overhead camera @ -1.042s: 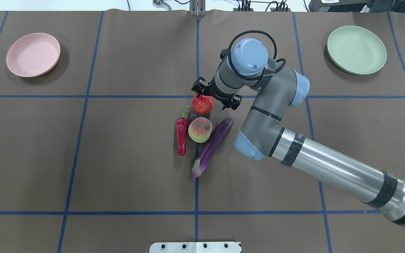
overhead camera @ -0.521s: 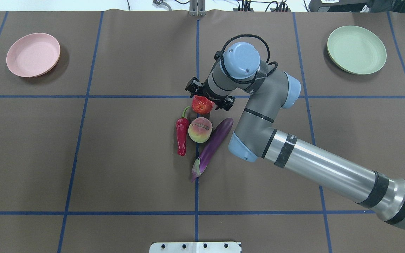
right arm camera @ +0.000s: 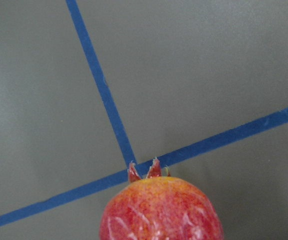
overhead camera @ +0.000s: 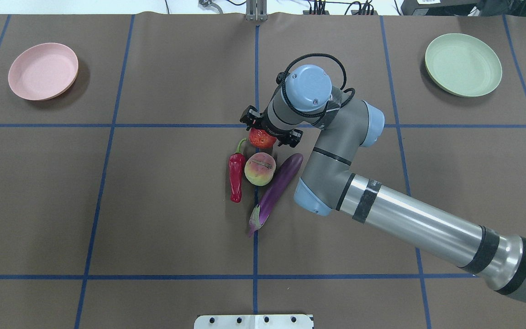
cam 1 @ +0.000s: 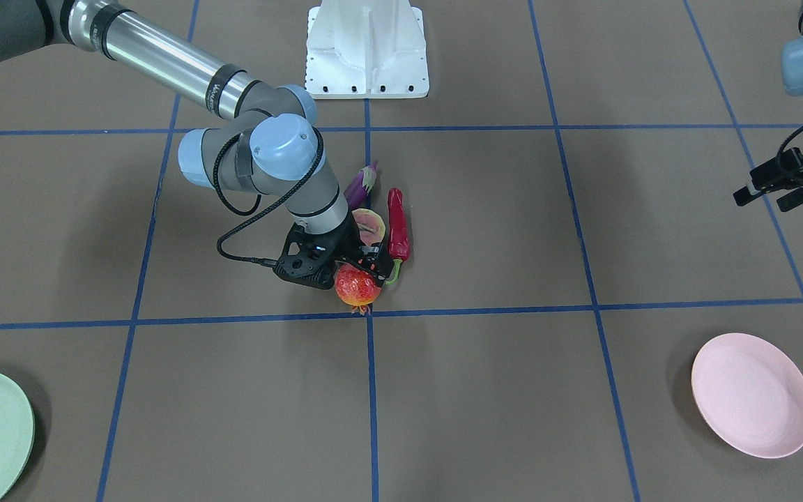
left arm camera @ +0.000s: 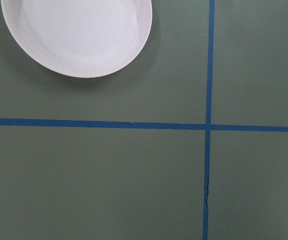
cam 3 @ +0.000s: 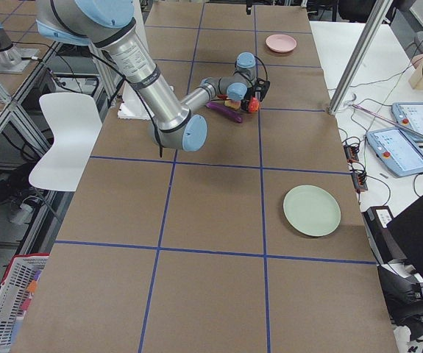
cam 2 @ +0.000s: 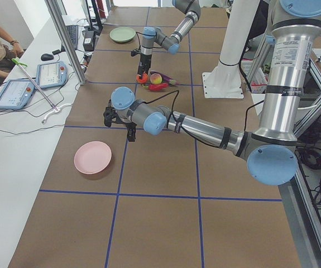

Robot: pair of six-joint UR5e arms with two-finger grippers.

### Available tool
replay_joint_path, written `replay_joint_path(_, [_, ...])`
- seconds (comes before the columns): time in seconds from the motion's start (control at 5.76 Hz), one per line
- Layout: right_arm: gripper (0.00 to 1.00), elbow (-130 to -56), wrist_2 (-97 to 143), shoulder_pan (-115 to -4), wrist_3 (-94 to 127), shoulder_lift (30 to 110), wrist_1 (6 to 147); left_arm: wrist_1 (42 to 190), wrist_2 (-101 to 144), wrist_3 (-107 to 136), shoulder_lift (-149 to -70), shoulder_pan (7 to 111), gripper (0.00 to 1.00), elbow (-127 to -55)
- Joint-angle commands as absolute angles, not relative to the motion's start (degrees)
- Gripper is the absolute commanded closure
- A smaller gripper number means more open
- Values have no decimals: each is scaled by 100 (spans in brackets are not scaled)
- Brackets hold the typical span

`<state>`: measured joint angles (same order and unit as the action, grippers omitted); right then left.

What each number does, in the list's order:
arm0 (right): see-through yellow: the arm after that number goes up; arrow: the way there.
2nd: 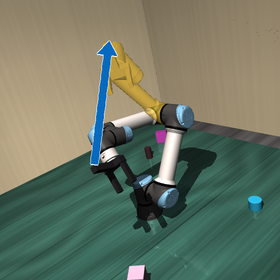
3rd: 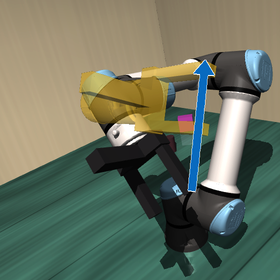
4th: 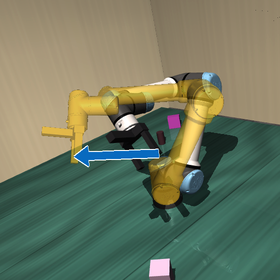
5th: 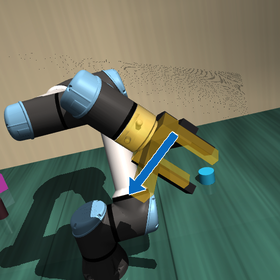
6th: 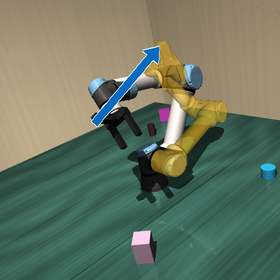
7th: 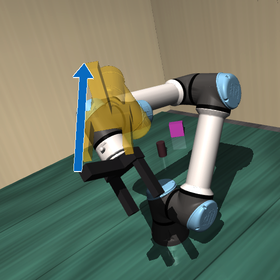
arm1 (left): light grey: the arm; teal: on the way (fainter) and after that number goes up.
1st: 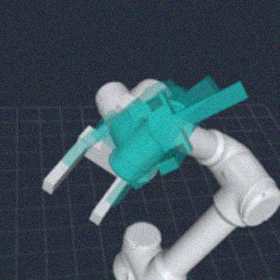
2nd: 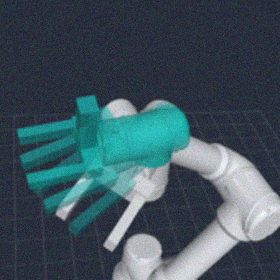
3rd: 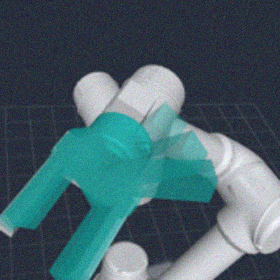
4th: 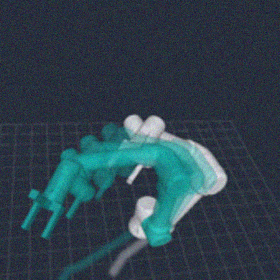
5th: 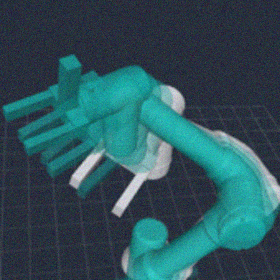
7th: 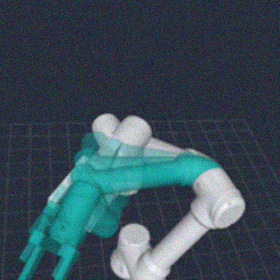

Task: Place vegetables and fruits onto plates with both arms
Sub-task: 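Carry pomegranate to green plate while left gripper reaches for chili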

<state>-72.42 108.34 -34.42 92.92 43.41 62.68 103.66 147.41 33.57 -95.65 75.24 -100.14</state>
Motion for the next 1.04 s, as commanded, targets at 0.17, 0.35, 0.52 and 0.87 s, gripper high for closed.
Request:
replay_joint_path(0.17, [99, -7268, 10802, -3480, 9395, 4342, 6258, 10389, 14687, 4291, -9920, 7079, 0, -10055])
replay_joint_path(0.35, [100, -7425, 10863, -3750, 9387, 4342, 6267, 10397, 14539, 4994, -10314, 6640, 0, -10063])
replay_joint_path(0.52, [100, -7557, 11551, -4414, 9326, 4446, 6275, 10389, 14067, 5549, -10666, 6131, 0, -10072])
replay_joint_path(0.87, [100, -7672, 12662, -5742, 8182, 5137, 6293, 10310, 13355, 5914, -11553, 5033, 1, -9967])
